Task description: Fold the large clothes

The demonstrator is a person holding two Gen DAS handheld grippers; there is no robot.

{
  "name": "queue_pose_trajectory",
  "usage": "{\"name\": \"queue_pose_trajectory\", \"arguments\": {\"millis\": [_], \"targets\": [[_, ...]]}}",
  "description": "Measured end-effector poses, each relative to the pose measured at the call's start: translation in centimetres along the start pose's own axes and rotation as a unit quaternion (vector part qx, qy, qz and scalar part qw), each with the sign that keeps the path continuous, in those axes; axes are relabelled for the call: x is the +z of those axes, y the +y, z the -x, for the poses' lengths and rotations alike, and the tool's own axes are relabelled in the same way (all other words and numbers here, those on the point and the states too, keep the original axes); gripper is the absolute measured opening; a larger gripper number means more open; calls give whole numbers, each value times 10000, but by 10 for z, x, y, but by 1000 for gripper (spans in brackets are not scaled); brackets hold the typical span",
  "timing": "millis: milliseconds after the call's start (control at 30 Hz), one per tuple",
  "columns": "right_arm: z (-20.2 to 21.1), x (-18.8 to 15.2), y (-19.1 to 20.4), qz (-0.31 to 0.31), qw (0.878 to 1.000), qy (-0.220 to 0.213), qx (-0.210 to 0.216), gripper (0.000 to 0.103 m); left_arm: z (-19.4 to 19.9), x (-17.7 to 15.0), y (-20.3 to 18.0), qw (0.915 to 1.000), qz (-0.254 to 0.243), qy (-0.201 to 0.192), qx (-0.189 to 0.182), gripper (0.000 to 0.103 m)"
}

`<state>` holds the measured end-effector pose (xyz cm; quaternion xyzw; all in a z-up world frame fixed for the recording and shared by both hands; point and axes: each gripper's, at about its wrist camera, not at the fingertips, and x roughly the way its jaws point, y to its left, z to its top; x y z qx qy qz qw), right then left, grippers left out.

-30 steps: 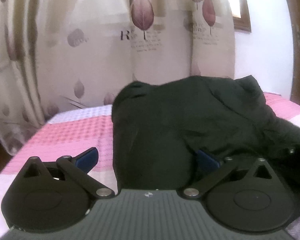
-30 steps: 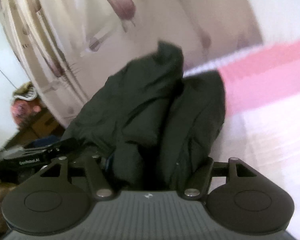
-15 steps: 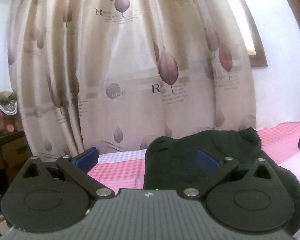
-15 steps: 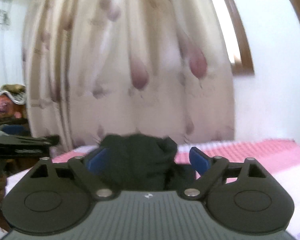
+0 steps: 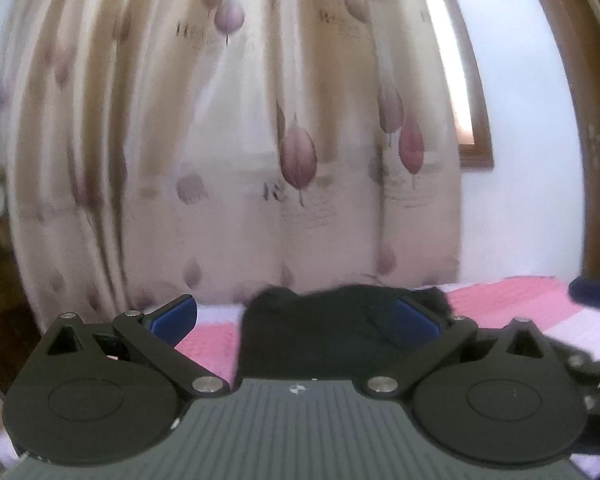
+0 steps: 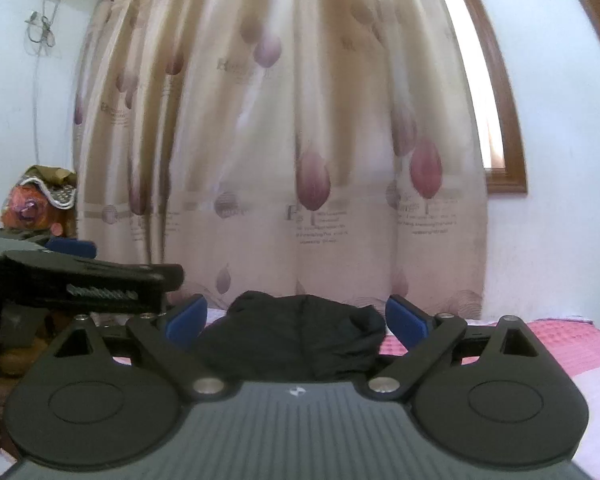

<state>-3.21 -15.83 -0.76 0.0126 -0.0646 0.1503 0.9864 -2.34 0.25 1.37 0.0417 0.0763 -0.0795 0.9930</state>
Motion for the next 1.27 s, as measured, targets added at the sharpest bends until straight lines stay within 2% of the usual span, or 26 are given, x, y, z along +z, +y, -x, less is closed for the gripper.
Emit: {"name": "queue_pose_trajectory", "arguments": {"millis": [100, 233, 867, 1267], "targets": [[-1, 0, -3, -39, 10000, 48, 4, 99, -5, 1, 7, 9994, 302, 176, -76, 103], [-1, -3, -2, -45, 9999, 103, 0, 99, -11, -1, 14, 9986, 433, 315, -34, 103], [-9, -20, 1, 124, 9989, 418, -145, 100, -27, -21, 25, 9965, 500, 650, 154, 103], [-10, -23, 3, 165, 9986, 467, -159, 100, -31, -30, 24, 9965, 462, 649, 239, 103]]}}
